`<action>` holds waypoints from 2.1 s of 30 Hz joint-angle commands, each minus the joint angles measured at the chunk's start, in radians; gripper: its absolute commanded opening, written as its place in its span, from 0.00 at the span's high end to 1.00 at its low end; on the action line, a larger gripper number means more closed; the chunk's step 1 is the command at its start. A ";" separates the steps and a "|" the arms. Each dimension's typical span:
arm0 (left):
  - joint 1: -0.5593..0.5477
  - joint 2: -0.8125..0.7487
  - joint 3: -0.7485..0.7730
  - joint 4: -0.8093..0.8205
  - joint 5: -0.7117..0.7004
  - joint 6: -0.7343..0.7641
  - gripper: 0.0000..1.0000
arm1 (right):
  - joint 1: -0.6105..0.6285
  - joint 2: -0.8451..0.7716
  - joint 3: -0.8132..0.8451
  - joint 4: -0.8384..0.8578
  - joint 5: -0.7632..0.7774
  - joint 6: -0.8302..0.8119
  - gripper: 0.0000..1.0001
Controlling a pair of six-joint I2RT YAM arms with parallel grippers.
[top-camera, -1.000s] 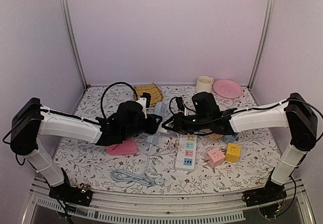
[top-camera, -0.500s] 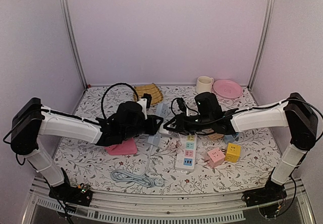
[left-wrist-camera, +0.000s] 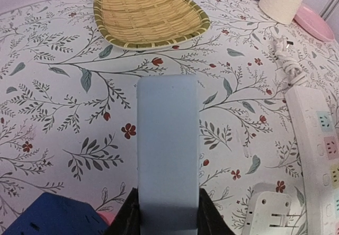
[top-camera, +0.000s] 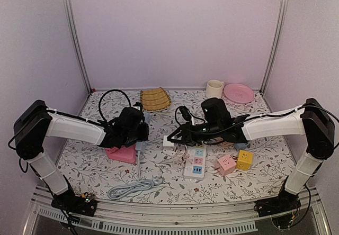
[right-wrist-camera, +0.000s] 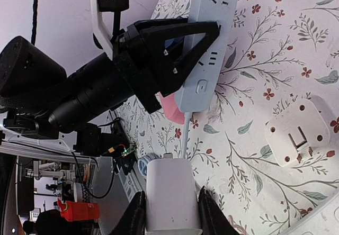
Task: Pull the plug off the socket
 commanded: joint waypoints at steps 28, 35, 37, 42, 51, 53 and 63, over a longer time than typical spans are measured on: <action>-0.004 0.137 0.166 -0.057 0.175 0.002 0.74 | 0.108 0.189 0.080 -0.154 0.193 -0.094 0.63; -0.004 0.101 0.182 -0.075 0.180 0.015 0.57 | 0.112 0.144 0.097 -0.205 0.243 -0.124 0.43; -0.004 0.084 0.182 -0.078 0.182 0.019 0.53 | 0.113 0.130 0.101 -0.220 0.254 -0.130 0.40; -0.004 0.034 0.187 -0.093 0.183 0.022 0.48 | 0.121 0.093 0.106 -0.255 0.285 -0.140 0.37; 0.008 -0.052 0.160 -0.132 0.157 0.011 0.46 | 0.209 0.098 0.133 -0.293 0.307 -0.140 0.36; 0.017 -0.067 0.154 -0.146 0.149 0.001 0.46 | 0.228 0.118 0.151 -0.296 0.307 -0.136 0.36; 0.060 -0.153 0.085 -0.214 0.125 -0.048 0.43 | 0.242 0.111 0.191 -0.314 0.382 -0.151 0.32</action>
